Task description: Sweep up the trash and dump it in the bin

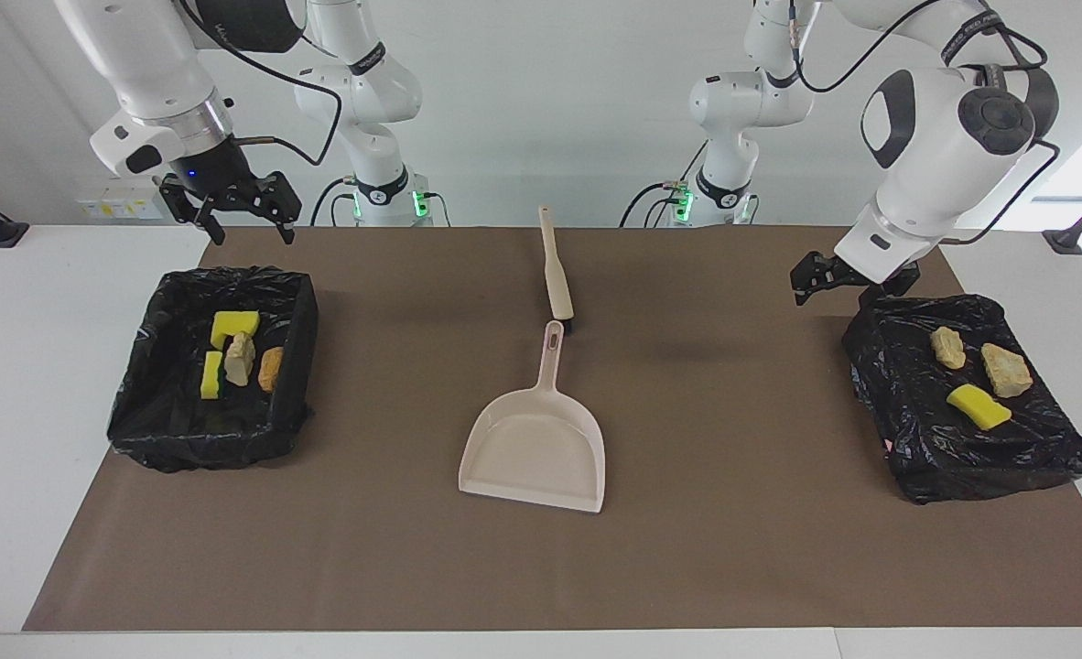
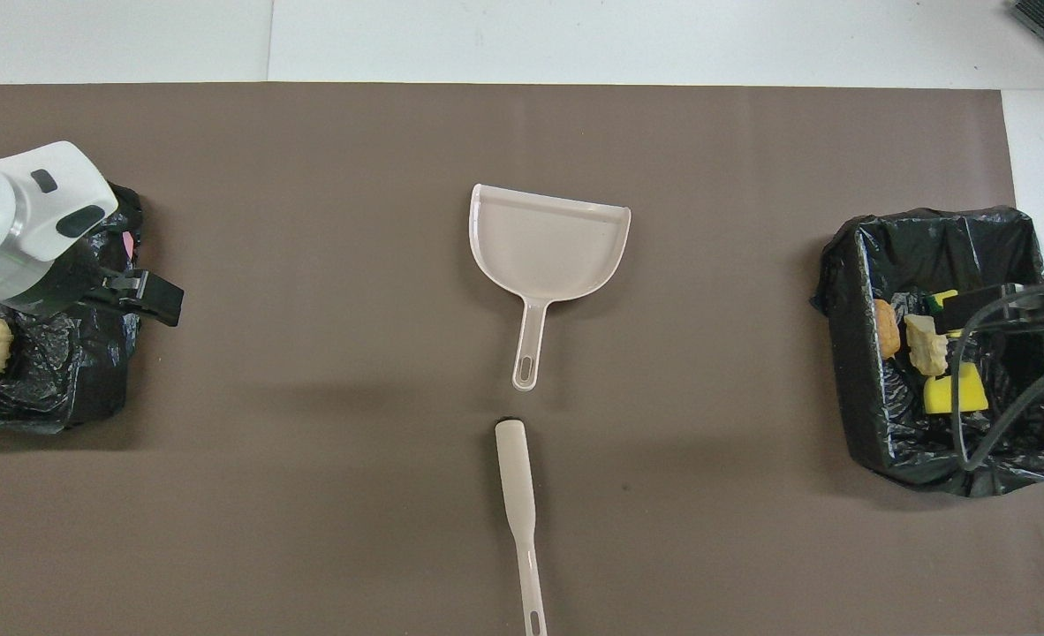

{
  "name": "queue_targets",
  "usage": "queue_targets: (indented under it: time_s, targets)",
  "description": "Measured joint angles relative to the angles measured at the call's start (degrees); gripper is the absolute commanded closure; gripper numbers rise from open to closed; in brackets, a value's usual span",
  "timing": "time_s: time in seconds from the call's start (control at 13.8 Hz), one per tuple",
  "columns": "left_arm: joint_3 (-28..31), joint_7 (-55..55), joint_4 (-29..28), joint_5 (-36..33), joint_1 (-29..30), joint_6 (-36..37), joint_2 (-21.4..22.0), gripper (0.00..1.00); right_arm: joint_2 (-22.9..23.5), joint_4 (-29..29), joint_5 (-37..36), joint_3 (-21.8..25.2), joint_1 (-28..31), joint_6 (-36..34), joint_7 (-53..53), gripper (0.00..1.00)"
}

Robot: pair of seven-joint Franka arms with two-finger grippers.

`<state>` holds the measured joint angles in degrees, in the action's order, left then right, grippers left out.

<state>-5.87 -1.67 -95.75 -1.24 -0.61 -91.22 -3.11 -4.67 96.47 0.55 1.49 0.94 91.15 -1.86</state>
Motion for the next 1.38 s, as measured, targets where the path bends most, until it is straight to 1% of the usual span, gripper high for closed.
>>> queue_targets:
  time_s: [0.22, 0.44, 0.65, 1.09, 1.38]
  targets:
    - [0.48, -0.03, 2.25, -0.17, 0.04, 4.23, 2.61, 0.00, 0.00, 0.00, 0.00, 0.00, 0.00, 0.00, 0.00, 0.00]
    - [0.91, -0.69, 1.92, -0.19, 0.46, 6.32, 5.84, 0.00, 0.00, 0.00, 0.00, 0.00, 0.00, 0.00, 0.00, 0.00]
    - [0.99, -0.96, 0.00, -0.19, 0.64, 6.23, 7.32, 0.00, 0.00, 0.00, 0.00, 0.00, 0.00, 0.00, 0.00, 0.00]
    - [0.96, -1.13, -0.02, -0.06, 0.79, 6.13, 9.97, 0.00, 0.00, 0.00, 0.00, 0.00, 0.00, 0.00, 0.00, 0.00]
    - [0.93, -1.08, -0.02, 2.23, 0.81, 3.77, 10.14, 0.00, 0.00, 0.00, 0.00, 0.00, 0.00, 0.00, 0.00, 0.00]
